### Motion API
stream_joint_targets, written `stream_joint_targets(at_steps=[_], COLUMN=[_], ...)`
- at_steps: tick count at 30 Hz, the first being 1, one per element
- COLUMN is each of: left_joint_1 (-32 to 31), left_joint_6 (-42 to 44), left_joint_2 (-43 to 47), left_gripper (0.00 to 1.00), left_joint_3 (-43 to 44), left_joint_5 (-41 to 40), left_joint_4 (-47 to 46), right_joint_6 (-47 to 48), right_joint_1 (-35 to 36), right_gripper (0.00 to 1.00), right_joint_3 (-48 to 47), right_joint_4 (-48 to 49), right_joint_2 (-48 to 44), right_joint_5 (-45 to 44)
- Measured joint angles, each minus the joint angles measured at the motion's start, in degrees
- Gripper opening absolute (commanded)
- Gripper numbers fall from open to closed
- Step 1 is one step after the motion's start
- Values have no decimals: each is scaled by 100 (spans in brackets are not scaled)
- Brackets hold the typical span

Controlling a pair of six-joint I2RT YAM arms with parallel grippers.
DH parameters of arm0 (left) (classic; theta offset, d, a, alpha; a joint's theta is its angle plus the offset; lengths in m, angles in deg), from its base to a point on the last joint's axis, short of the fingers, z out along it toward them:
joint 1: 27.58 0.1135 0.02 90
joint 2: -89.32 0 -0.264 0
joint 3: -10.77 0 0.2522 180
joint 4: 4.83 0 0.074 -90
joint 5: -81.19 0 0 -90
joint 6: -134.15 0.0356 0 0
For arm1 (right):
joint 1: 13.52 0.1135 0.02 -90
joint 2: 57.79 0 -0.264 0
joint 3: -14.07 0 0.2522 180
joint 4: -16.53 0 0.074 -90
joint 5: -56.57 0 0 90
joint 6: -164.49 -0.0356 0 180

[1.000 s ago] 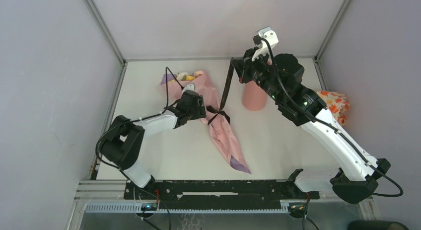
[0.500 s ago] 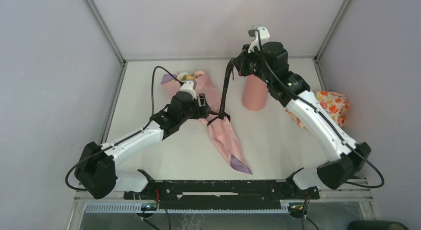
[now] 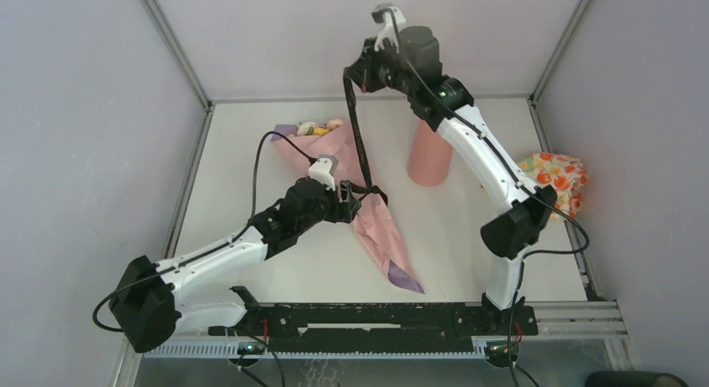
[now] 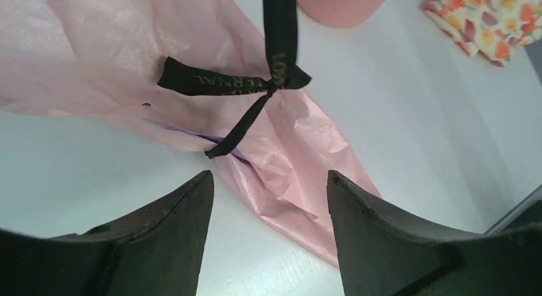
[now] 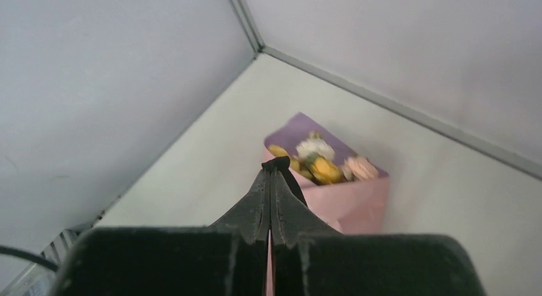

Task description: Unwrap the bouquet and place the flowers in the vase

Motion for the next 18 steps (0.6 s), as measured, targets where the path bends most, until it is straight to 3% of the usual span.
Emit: stream_joint_targets(at_steps=[8,10,14,16,18], left_joint_1=[-52,-61,-79,-79,-83], left_joint_6=[52,48,33,28,11], left_joint_2=[295,118,-295,-446,-564], left_gripper=[71,71,71,71,71], left_joint_3=[-74,-74,-74,-74,-74], left_joint_5=[-20,-9,44,94,131], left_joint_4=[-212,-269,-439,-544,-664], right_joint_6=[-103,-109,-76,-20,9], right_joint_1=[339,411,476,487,479], right_gripper=[3,14,47,58,63], right_joint_3=[-1609,-1720,-1729,-1729,-1714], right_joint_4=[-295,-352,-564,-647,-680], right_joint_2=[1235,1412,1510,1510,1508], right_joint_5=[544,750,1145,1303,1408])
